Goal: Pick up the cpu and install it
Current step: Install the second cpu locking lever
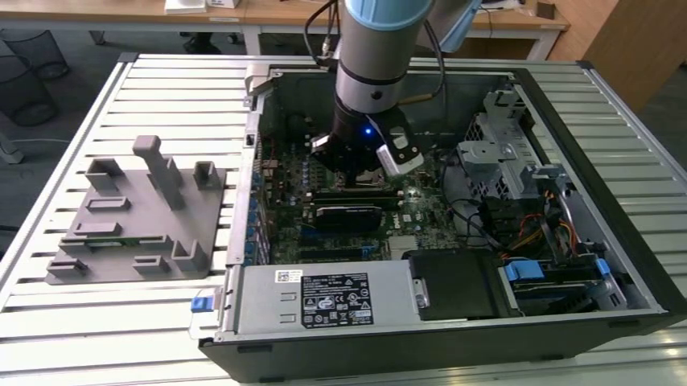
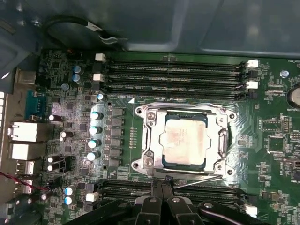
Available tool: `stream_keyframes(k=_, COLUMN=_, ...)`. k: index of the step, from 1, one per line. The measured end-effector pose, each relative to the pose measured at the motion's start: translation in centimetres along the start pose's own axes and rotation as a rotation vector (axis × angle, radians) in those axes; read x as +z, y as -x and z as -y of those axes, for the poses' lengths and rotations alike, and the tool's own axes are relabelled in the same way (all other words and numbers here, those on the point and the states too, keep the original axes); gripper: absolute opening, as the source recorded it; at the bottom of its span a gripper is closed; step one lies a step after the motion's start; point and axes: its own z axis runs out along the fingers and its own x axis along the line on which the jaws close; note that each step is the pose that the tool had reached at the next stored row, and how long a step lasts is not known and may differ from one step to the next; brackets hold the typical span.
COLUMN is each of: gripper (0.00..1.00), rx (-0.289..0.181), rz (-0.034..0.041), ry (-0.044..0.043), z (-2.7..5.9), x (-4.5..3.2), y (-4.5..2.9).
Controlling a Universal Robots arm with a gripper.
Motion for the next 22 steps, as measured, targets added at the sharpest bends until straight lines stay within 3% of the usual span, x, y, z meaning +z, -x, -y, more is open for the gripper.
stream_keyframes(k=6, gripper=0.11, rx=-0.001, rz=0.0008, ry=0.0223, z=0.32, x=0.16, y=-0.38)
stream_keyframes(k=10, gripper=0.11, rx=-0.002, rz=0.0017, ry=0.0448, z=0.51, x=0.33, y=-0.56)
stream_keyframes(k=22, gripper=0.11, rx=-0.003, rz=0.0021, ry=0.0552, z=1.33, x=0.58, y=-0.98)
